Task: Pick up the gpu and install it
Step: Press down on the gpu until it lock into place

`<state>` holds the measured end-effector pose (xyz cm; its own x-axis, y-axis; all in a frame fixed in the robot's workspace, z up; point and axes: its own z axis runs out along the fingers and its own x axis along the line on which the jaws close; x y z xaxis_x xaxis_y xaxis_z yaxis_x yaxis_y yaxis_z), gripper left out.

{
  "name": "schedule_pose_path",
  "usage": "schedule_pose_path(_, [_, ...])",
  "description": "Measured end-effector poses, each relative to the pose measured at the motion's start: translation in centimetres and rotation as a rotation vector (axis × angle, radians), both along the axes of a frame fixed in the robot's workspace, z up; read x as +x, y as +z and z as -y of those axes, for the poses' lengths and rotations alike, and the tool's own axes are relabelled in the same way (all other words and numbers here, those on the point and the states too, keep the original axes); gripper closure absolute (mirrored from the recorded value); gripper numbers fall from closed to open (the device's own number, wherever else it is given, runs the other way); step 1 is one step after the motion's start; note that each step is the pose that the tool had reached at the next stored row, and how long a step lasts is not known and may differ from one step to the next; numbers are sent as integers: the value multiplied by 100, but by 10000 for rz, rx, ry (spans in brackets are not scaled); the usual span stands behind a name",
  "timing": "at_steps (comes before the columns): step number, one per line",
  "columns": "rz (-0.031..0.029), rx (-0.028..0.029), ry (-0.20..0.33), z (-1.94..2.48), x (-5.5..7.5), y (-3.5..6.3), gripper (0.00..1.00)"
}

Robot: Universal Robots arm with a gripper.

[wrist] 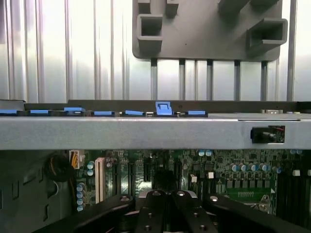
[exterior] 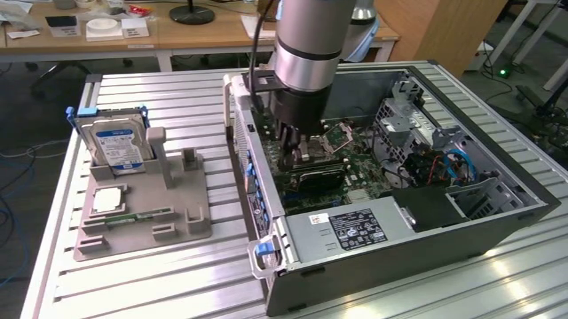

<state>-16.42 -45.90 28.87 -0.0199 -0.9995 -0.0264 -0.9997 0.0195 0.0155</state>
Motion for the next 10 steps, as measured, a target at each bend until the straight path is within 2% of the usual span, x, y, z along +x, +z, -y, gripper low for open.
schedule_pose_path(2, [-50,3,-1,-5,-13,5,90])
schedule_pose_path(4, [-69,0,0,-9,-35,7,90])
schedule_pose_path(10, [-44,-43,-1,-29,-121,7,90])
